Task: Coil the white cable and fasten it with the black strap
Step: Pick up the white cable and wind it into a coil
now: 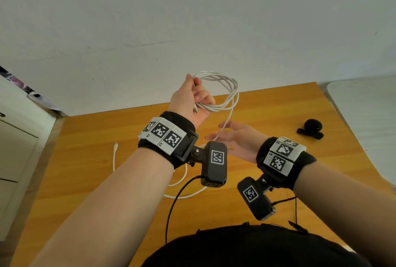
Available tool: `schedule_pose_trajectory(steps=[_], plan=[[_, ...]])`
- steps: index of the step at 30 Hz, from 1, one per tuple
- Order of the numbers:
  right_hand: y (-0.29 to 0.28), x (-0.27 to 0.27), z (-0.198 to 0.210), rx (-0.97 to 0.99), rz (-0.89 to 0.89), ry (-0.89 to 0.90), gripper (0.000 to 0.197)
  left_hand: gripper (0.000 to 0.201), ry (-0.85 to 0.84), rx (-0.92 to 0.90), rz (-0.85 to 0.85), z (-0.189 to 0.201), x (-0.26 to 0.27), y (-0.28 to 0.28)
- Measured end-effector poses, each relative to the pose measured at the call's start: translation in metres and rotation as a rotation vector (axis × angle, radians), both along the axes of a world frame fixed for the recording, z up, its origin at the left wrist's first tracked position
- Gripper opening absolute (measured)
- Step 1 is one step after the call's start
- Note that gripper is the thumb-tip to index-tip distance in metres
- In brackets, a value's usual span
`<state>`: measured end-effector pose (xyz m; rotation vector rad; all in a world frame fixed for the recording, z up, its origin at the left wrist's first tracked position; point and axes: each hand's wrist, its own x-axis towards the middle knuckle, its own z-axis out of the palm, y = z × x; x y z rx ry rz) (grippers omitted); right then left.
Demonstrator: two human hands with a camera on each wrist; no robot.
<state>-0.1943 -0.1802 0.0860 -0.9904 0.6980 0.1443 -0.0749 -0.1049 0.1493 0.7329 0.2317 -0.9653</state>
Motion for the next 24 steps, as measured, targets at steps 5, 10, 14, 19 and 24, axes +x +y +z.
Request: schedule_pose_trajectory(steps=[5, 10, 14, 19, 24], plan=[[0.009, 0.005, -0.002, -0.076, -0.149, 0.049, 0.007, 0.043, -0.035, 0.009, 0.019, 0.001, 0.001, 0.001], [0.000, 0.004, -0.007, -0.489, -0.188, 0.148, 0.023, 0.043, -0.175, 0.088, 0.024, 0.000, 0.004, 0.006], [-0.004, 0.005, -0.005, -0.847, 0.010, 0.179, 0.032, 0.042, -0.265, 0.127, -0.036, -0.003, 0.002, 0.004], [-0.005, 0.007, 0.008, -1.094, 0.361, 0.234, 0.048, 0.033, -0.372, 0.178, -0.087, 0.001, -0.006, -0.001], [-0.001, 0.005, 0.015, -1.163, 0.391, 0.207, 0.038, 0.029, -0.661, 0.290, -0.165, -0.007, -0.013, -0.002]])
